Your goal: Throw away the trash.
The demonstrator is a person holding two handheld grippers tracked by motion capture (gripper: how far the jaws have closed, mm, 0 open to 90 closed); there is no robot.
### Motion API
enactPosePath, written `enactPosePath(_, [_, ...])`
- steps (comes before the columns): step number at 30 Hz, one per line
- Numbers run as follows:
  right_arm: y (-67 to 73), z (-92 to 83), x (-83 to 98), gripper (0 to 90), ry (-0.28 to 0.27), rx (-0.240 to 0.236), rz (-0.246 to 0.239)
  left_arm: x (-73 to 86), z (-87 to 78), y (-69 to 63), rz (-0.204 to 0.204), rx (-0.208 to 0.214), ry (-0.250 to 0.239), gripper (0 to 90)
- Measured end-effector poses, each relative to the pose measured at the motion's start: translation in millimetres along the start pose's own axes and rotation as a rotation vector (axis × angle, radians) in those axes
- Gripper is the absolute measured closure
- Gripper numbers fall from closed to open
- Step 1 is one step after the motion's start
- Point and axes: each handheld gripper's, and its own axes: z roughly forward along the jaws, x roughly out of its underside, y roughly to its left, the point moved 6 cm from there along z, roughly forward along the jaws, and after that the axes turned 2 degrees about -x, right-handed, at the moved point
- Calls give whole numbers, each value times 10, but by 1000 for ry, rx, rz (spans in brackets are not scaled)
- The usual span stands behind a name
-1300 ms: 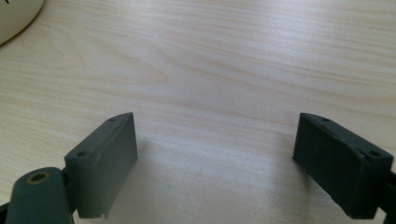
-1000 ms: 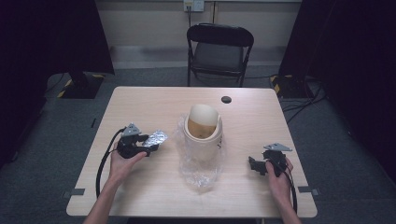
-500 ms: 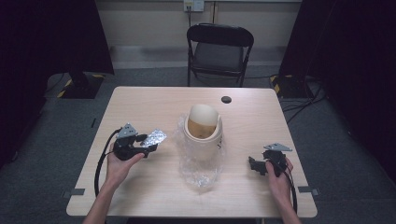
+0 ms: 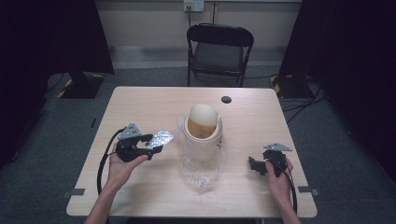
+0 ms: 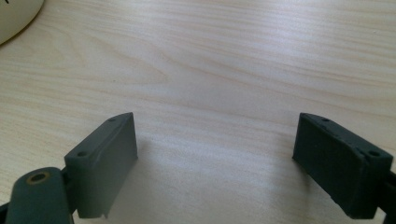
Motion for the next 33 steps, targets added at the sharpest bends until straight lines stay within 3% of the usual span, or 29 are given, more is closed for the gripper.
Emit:
enactPosePath(5, [0, 0, 0, 126, 0, 0, 0, -55, -40, -54, -12, 19, -16, 341])
enactPosePath(20, [1, 0, 0, 126, 0, -1, 1, -408, 18, -415, 74, 85, -40, 340])
enactPosePath(33, [0, 0, 0, 126, 0, -1, 0, -671, 180, -603, 127, 105, -10, 340])
